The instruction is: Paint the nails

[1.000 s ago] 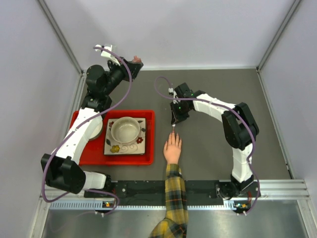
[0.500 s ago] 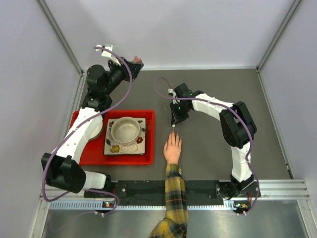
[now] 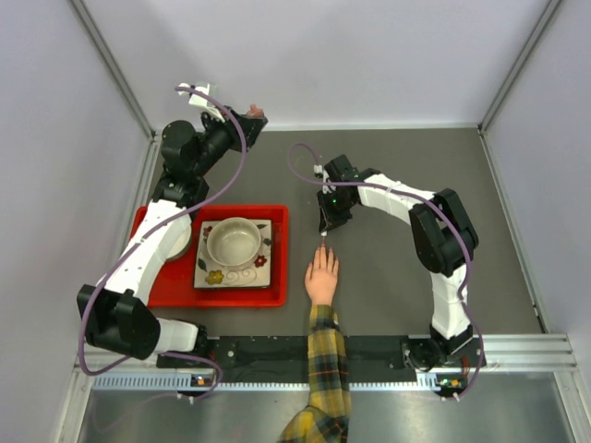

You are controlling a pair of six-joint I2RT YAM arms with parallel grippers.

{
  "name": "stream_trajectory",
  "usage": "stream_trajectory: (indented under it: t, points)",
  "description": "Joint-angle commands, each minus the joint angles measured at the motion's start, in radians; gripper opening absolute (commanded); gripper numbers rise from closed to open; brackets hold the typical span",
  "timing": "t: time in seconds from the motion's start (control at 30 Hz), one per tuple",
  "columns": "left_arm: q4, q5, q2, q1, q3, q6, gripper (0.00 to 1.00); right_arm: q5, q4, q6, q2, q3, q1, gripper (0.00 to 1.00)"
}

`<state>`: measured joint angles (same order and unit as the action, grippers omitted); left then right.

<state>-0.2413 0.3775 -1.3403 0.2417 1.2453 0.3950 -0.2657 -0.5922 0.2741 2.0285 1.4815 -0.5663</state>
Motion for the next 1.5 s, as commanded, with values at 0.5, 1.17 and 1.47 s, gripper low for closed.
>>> stream_trajectory:
  t: [0.5,1.17,1.47]
  points:
    - [-0.096,0.060,0.055,-0.004,0.000,0.042,0.00,0.034,-0.072,0.037,-0.189,0.177,0.072,0.00]
    - [-0.490,0.262,0.368,0.255,-0.547,-0.016,0.00,-0.176,-0.228,0.050,-0.418,0.402,0.164,0.00]
    - [-0.362,0.452,0.478,0.257,-0.624,-0.083,0.00,-0.138,-0.258,-0.096,-0.548,0.395,-0.045,0.00]
